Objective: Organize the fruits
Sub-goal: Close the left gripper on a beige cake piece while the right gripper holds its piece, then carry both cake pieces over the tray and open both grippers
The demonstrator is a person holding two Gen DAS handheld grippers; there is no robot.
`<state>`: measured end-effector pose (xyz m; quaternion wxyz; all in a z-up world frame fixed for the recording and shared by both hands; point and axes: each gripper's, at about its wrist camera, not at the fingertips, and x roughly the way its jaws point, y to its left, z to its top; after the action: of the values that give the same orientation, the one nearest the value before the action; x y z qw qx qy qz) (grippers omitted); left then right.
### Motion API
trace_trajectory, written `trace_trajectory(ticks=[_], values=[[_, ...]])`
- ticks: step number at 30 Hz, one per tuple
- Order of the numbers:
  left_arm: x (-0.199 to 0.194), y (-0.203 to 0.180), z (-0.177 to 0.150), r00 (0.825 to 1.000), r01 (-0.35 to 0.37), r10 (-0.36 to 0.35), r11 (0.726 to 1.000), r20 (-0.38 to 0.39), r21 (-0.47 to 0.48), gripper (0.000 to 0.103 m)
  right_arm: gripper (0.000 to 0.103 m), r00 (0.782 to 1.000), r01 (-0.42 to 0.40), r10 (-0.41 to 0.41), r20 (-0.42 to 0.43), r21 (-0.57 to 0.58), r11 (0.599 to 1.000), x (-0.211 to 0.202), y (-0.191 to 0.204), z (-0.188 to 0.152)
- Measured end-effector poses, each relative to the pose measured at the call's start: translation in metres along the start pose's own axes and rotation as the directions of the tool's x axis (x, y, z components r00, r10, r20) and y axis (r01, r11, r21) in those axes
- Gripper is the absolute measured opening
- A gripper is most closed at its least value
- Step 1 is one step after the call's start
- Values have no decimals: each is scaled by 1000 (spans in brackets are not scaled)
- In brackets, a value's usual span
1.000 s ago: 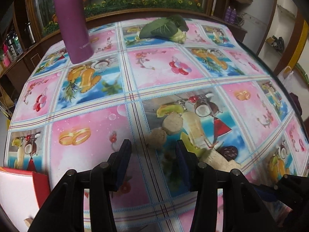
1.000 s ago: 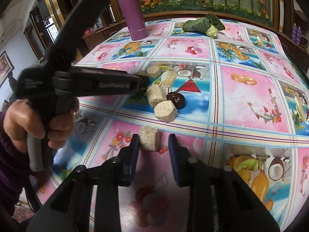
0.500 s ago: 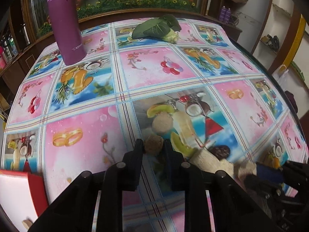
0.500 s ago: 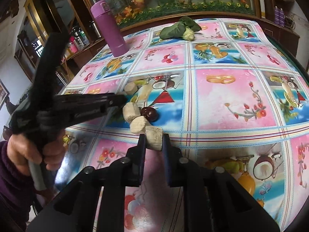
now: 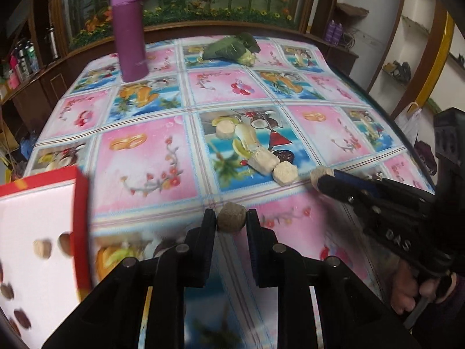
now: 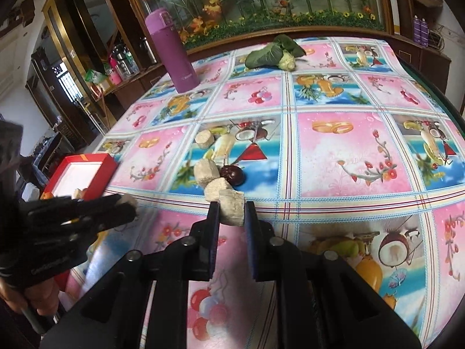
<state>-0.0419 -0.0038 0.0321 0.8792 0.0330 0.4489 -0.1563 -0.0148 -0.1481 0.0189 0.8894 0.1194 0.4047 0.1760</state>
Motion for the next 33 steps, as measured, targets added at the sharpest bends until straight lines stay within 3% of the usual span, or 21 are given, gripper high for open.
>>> trace_trajectory(ticks=[13,15,18,23,33], values=[[-49,17,-40,999,-5,7,999,40,-50,20,19,996,-60,60,70,-14,998,-21,52,-24],[-50,17,-50,999,4,-2,999,33,-53,20,19,994,-81,81,78,-3,997,-21,55,-28],[-53,16,-61,1000,16,-15,998,24,-54,20,19,997,-49,49,67,-6,999,-19,56,-31],[-49,12,-73,1000,12,-12,999,8,-44,21,19,996,-82,80,28,75,994,-17,43,-37],[-60,20,-69,993,-98,102,993,65,-58,21,19,998,-67,67,10,2,998,-23,69,-44]])
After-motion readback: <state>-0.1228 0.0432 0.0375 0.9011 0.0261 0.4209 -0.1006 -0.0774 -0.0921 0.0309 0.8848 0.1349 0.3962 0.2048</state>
